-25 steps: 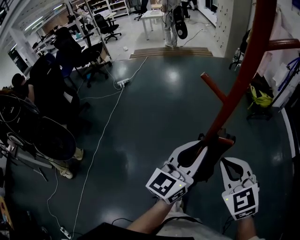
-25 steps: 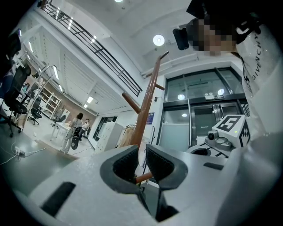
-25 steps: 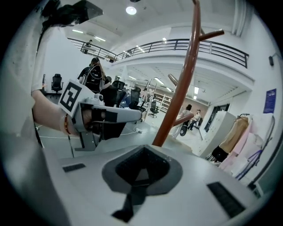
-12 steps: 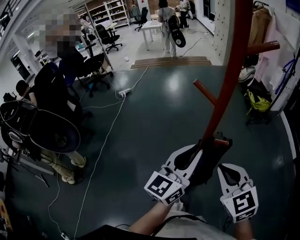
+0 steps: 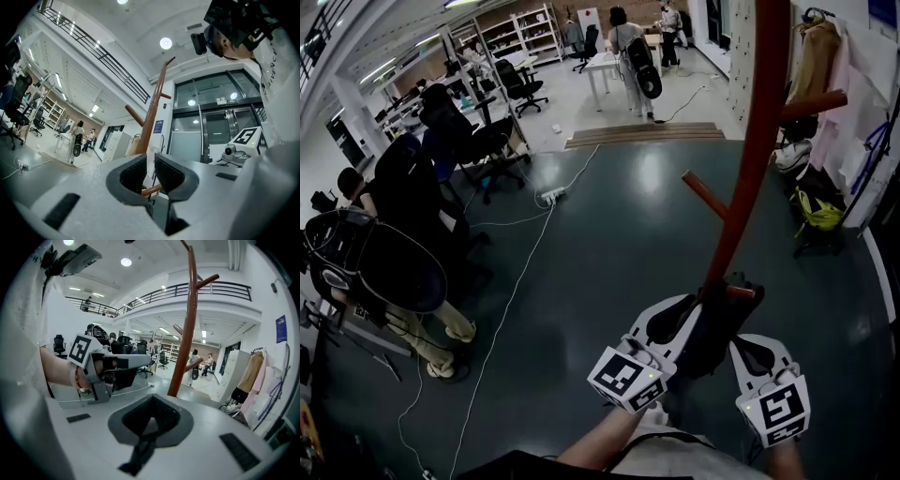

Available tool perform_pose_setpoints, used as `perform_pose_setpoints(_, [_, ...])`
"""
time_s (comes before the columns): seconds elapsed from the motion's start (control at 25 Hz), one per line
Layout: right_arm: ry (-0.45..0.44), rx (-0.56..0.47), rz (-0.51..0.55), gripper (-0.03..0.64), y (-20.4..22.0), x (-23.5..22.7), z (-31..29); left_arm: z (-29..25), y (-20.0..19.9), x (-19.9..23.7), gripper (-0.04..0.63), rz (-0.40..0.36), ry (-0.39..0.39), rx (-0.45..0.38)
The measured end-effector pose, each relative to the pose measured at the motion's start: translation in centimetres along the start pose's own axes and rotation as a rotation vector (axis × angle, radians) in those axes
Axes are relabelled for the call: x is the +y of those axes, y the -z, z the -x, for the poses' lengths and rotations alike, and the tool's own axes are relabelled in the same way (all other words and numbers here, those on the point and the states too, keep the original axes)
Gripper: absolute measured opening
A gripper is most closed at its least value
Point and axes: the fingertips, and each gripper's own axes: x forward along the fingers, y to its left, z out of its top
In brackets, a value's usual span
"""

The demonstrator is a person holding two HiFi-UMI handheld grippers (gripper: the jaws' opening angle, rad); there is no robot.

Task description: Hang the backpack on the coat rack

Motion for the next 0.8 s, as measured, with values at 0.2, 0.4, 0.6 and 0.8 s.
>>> perform_pose_setpoints(0.2, [0.001,-0.002,0.005,0.012,-0.3,0.3,0.0,0.2,-0.3,0.3,0.061,-0.003,-0.002,0.001])
perform_pose_setpoints(0.4, [0.003,0.001,0.006,0.012,-0.3,0.5,-0.3,0.4,-0.6,1.0,0.061,-0.002,-0.018,-0.003])
perform_pose_setpoints(0.6, [0.002,0.02,0.012,0.012,-0.1,0.5,-0.4,0.6,0.0,1.6,0.061,0.012,-0.027,0.001])
perform_pose_setpoints(0.8, [0.006,0.031,0.014,0.012,0.3,0.5,-0.6,0.6,0.3,1.8,0.061,0.021,-0.03,0.006])
